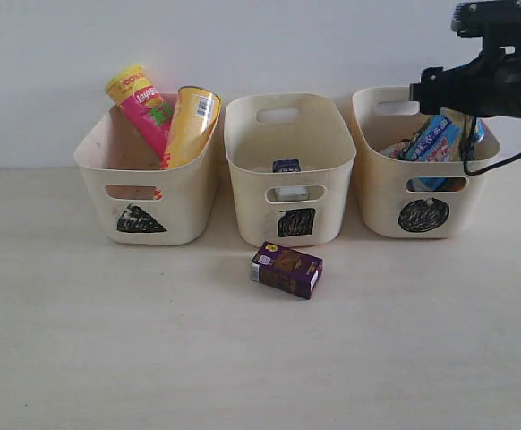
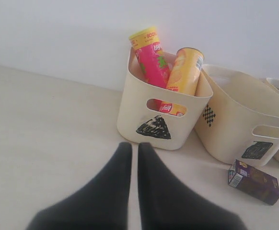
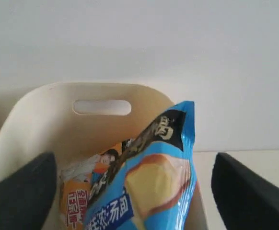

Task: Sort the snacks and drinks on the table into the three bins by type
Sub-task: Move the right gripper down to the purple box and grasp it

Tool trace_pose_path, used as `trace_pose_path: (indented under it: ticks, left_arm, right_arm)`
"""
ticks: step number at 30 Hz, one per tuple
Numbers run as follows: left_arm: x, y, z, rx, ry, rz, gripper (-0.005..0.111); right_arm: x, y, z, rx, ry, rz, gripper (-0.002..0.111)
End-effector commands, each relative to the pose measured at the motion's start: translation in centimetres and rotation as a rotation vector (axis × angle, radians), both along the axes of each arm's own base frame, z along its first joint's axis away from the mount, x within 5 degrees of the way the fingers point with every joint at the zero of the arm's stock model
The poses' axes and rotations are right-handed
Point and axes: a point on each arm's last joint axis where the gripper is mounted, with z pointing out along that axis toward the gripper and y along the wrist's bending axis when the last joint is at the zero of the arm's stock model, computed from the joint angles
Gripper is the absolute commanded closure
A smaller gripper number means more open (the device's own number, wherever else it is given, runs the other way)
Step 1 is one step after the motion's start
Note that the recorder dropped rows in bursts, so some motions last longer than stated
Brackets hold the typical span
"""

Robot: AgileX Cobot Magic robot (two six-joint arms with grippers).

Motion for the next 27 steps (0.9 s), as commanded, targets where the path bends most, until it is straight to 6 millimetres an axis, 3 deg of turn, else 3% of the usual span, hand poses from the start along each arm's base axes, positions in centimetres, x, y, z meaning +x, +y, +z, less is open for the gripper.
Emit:
trace_pose_path:
  ticks: [1, 3, 4, 8, 12, 15, 22, 27]
  left_arm:
    - [0.0, 0.0, -0.1, -0.005, 0.003, 0.006, 0.102]
    - [0.0, 0.0, -0.1, -0.005, 0.003, 0.006, 0.102]
    - [0.0, 0.0, -0.1, -0.005, 0.003, 0.006, 0.102]
    - [0.0, 0.0, -0.1, -0.005, 0.003, 0.006, 0.102]
    - [0.0, 0.0, -0.1, -0.005, 0.003, 0.006, 0.102]
    - [0.0, 0.0, -0.1, -0.005, 0.003, 0.006, 0.102]
    - [0.0, 0.0, -0.1, -0.005, 0.005, 0.005, 0.102]
    - [0.0, 0.0, -0.1, -0.005, 0.005, 0.005, 0.102]
  right_arm:
    - [-2.1, 0.2, 5.4, 0.043, -0.08, 0.065, 0.067]
    - [-3.1, 0.8, 6.7, 0.04, -0.067, 0.144, 0.087]
    - [-4.2, 1.6, 7.7, 0.059, -0.032, 0.245, 0.107]
    - [-7.3, 3.4, 9.4, 0.107, 0.083, 0.502, 0.107]
    - [-10.0, 5.2, 8.3, 0.124, 0.312, 0.788, 0.107]
    - [-12.0, 7.0, 7.1, 0.034, 0.472, 0.95, 0.107]
    - [-14.0, 12.3, 3.4, -0.171, 0.642, 1.067, 0.107]
    - [-13.7, 14.0, 1.2, -0.191, 0.696, 1.068, 0.107]
